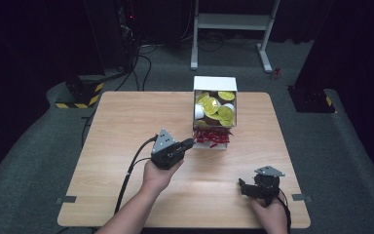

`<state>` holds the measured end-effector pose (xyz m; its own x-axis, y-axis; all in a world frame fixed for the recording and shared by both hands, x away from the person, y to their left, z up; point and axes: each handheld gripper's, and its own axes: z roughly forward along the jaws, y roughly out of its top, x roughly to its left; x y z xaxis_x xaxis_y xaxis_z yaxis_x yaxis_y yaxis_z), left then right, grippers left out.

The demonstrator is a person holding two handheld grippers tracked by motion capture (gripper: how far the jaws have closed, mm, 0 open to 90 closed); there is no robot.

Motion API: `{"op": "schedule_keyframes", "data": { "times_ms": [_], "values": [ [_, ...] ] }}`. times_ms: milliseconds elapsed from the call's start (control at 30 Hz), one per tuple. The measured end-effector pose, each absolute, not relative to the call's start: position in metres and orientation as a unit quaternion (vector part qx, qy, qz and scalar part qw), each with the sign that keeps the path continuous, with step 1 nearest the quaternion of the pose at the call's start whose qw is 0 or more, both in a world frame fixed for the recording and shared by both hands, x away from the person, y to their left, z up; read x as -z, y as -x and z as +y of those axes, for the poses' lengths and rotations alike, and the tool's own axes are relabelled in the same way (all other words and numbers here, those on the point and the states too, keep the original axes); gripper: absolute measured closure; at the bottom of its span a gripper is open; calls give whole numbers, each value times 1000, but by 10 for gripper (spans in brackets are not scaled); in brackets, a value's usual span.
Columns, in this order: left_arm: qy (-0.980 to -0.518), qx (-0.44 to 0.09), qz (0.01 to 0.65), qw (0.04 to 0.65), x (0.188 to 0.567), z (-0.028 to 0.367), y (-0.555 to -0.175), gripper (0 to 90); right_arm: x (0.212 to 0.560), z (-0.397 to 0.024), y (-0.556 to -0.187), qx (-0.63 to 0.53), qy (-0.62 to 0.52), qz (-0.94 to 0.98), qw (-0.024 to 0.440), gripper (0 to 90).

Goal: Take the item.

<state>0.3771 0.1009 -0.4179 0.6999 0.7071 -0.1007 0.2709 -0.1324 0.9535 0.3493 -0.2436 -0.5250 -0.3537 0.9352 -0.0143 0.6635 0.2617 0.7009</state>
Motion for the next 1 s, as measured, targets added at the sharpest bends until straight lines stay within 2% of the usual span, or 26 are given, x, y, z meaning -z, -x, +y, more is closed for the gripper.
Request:
{"op": "schedule_keyframes", "data": {
  "times_ms": [1000],
  "values": [
    [-714, -184, 343, 582, 421, 134, -355, 866, 525, -243, -349, -308, -525, 762, 220, 93]
  ]
}}
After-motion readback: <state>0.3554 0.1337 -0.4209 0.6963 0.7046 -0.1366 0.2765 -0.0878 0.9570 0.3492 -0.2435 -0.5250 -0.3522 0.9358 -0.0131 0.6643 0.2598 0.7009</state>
